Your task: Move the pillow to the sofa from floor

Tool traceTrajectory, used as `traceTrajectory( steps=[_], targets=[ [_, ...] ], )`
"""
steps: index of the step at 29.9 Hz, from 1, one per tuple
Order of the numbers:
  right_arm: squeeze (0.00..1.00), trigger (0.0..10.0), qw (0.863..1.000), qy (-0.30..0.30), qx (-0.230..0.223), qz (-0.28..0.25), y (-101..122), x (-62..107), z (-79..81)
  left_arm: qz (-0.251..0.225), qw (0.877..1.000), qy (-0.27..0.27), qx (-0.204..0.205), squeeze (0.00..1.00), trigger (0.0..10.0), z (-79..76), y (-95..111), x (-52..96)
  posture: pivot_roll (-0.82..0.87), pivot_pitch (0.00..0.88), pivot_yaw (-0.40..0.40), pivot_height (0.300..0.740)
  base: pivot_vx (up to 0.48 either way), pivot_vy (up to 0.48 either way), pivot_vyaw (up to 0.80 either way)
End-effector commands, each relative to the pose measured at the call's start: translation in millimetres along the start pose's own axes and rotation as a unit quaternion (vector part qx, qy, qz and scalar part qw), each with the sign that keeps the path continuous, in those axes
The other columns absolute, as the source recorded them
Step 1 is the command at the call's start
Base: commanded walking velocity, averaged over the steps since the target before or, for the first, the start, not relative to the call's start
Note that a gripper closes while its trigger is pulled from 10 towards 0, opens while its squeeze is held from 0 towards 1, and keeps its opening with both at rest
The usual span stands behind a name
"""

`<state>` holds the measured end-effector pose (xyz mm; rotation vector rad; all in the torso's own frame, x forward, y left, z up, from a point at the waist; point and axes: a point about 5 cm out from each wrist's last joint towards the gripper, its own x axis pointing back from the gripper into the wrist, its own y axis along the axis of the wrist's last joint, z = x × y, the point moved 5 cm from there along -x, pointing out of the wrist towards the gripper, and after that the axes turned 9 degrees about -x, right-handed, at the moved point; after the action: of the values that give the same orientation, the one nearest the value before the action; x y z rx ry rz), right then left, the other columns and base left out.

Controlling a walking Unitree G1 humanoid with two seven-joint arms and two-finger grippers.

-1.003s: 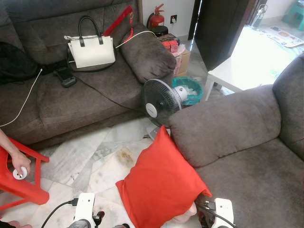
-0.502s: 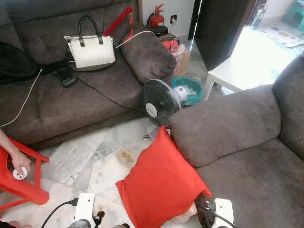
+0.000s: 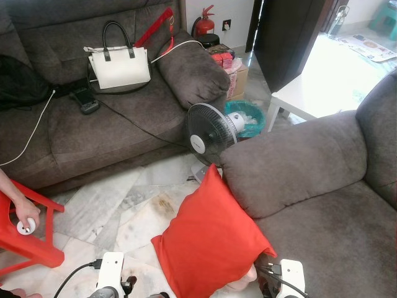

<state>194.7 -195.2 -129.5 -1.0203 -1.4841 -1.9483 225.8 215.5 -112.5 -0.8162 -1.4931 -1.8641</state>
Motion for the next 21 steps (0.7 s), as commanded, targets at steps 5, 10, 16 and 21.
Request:
traceTrajectory(
  steps=[5, 10, 16, 21],
  targets=[
    [0.00, 10.0, 1.000, 0.001, 0.000, 0.007, -4.3, 0.8, -0.5, 0.011, 1.000, -0.001, 0.006, 0.00, 10.0, 0.7, -6.9, 1.1, 0.08, 0.089, -0.002, 0.740, 0.145, 0.000, 0.00],
    [0.00, 10.0, 1.000, 0.000, -0.001, 0.007, -4.3, 0.8, -0.4, 0.010, 1.000, -0.001, 0.006, 0.00, 10.0, 0.8, -6.8, 1.1, 0.08, 0.089, -0.002, 0.740, 0.249, 0.000, 0.00],
    [0.00, 10.0, 1.000, 0.000, -0.001, 0.007, -4.2, 0.7, -0.4, 0.010, 1.000, 0.000, 0.006, 0.00, 10.0, 1.0, -6.7, 1.1, 0.08, 0.090, -0.001, 0.740, 0.266, 0.000, 0.00],
    [0.00, 10.0, 1.000, 0.000, -0.002, 0.006, -4.1, 0.7, -0.3, 0.010, 1.000, -0.001, 0.005, 0.00, 10.0, 1.0, -6.7, 1.1, 0.07, 0.090, -0.001, 0.740, 0.265, 0.000, 0.00]
  ],
)
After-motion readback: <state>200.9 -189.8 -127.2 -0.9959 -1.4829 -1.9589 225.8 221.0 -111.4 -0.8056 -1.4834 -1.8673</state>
